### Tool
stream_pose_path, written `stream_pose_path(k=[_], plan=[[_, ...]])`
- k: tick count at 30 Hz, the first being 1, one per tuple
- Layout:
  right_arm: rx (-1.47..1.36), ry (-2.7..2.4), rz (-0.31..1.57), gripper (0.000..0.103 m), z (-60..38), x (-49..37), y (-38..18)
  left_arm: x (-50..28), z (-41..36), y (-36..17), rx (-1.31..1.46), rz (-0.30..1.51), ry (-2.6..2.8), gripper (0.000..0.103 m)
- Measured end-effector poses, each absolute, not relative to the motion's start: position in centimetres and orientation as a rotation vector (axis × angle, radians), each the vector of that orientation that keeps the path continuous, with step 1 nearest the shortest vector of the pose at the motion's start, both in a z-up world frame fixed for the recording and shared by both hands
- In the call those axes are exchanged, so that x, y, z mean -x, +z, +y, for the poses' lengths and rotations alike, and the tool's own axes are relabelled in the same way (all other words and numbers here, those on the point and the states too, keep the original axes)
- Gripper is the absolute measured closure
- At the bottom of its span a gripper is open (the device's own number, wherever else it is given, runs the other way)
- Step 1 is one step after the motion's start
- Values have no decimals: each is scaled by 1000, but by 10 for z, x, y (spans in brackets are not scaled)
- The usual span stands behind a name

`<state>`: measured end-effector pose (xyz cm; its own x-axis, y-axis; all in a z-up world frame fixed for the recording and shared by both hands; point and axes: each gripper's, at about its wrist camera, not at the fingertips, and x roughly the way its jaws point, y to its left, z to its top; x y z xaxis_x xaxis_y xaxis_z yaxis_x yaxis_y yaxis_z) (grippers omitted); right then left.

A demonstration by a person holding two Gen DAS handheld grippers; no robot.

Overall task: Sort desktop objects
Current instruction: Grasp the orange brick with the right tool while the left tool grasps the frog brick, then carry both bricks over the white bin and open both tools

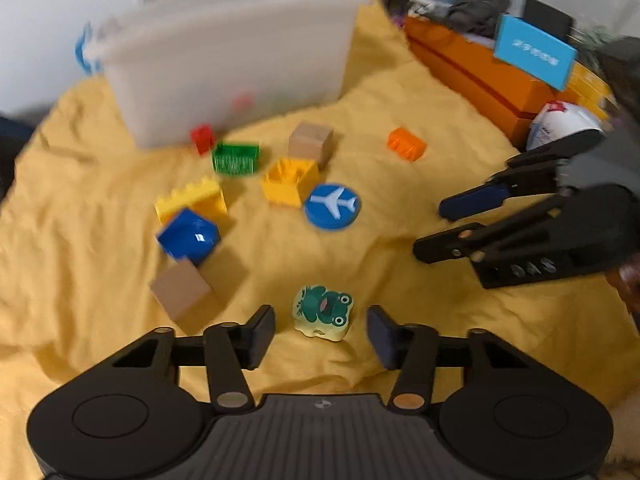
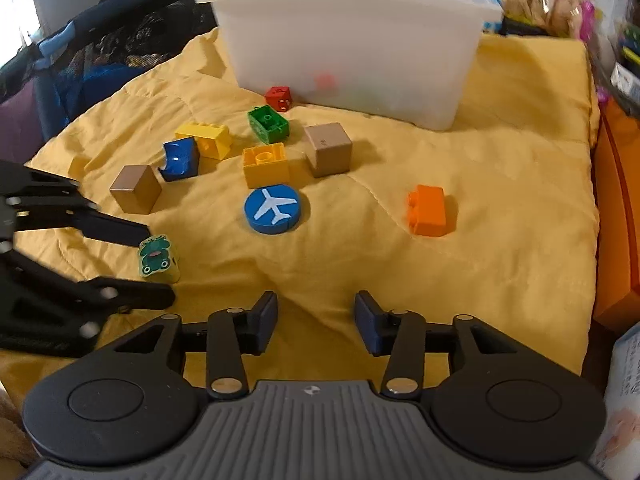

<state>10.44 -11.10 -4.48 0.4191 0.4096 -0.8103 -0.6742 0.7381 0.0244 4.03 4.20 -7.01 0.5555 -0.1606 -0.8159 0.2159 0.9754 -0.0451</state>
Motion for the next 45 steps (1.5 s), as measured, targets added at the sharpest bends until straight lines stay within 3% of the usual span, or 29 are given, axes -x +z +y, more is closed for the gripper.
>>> stream_pose_path(k=[3,4,5,12,15,19,23,25,26,36,45], plan=[[330,700,911,54,-110,-103,-48,-44,43,-72,-74,938,-223,56],[331,698,903,54,-110,-102,-47,-43,42,-72,-72,936,-224,66],[327,686,887,54,-112,-104,-45,-42,43,-71,-55,935,-224,67],[346,513,754,56,-120,-146,-28,-27,49,-69,-18,926,-229,67],[395,516,776,72,-114,-161,-36,-18,47,-72,-39,926,-231,67],[539,547,692,72,-100,-148,-39,-15,48,-72,-39,921,-228,67],[602,514,727,71,-91,-156,-55,-16,49,-73,-30,920,-226,67],[542,523,756,84,-97,-164,-53,-17,49,-73,-30,918,-227,67],[524,521,776,86,-100,-166,-51,-17,49,-73,-32,916,-229,67],[199,708,959,86,-125,-127,-34,-12,54,-75,-6,917,-255,67],[246,701,952,86,-117,-113,-47,-12,60,-69,18,890,-234,68]])
